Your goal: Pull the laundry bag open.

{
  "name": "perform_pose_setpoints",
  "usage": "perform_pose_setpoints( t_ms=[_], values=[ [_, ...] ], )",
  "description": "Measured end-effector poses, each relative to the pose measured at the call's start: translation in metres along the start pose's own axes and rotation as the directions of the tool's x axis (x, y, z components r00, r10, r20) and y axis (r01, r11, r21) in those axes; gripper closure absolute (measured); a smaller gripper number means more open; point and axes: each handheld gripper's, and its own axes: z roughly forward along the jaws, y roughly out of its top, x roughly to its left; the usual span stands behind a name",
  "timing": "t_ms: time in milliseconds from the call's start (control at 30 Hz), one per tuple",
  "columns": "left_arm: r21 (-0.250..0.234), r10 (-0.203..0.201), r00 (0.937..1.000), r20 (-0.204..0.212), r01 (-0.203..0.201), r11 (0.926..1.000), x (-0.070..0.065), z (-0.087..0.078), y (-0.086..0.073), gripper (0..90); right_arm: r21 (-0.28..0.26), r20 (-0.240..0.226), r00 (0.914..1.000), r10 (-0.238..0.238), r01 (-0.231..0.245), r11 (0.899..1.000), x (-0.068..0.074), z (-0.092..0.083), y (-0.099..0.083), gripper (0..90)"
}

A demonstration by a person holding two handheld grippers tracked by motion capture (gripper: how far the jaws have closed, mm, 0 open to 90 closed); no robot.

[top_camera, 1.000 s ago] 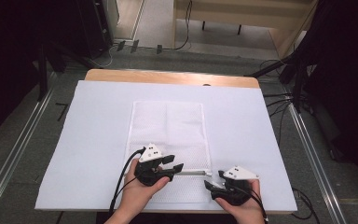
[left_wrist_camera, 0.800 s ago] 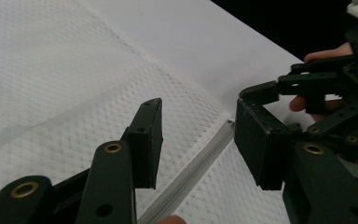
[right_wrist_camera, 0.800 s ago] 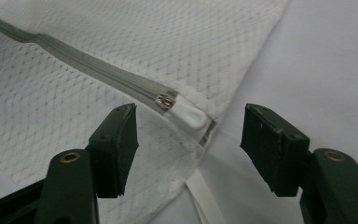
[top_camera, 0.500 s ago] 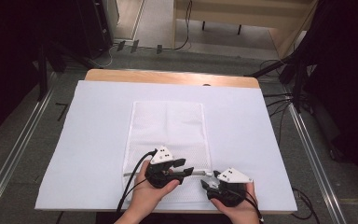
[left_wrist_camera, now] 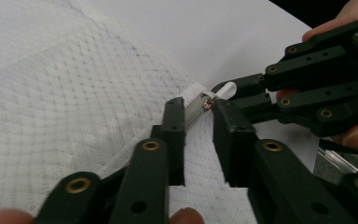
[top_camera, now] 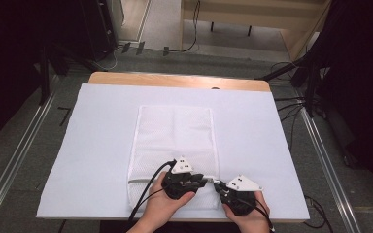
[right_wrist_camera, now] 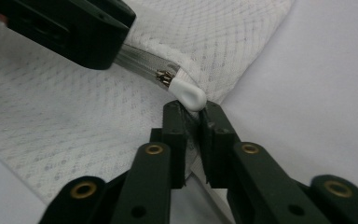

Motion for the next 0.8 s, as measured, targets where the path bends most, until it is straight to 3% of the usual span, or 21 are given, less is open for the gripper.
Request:
perform_pose_setpoints(
  t_ms=[67, 367, 533, 700, 800],
  values=[
    [0.025, 0.006, 0.9999, -0.010, -0.006, 0.9997, 0.001, 0.004, -0.002, 85.8, -0.002, 0.004, 1.0000, -0.003, 0.003, 1.000, 0.002, -0.001, 0.001, 87.2],
    [0.026, 0.003, 0.9999, -0.011, -0.003, 0.9997, 0.002, 0.004, -0.003, 86.6, -0.083, -0.007, 0.9992, -0.040, 0.040, 0.996, 0.009, -0.011, 0.005, 87.7],
    [0.027, -0.008, 1.0000, -0.002, 0.008, 0.9996, 0.003, 0.004, -0.003, 82.9, -0.136, -0.012, 0.9957, -0.091, 0.089, 0.987, 0.016, -0.015, 0.007, 87.8],
    [0.021, -0.005, 0.9998, 0.020, 0.004, 0.9998, 0.003, 0.001, -0.002, 77.7, -0.136, -0.002, 0.9960, -0.089, 0.088, 0.987, 0.015, -0.015, 0.007, 87.8],
    [0.023, 0.019, 0.9990, 0.040, -0.020, 0.9995, 0.002, -0.002, -0.003, 73.4, -0.138, 0.003, 0.9972, -0.075, 0.075, 0.988, 0.013, -0.016, 0.007, 87.7]
  ],
)
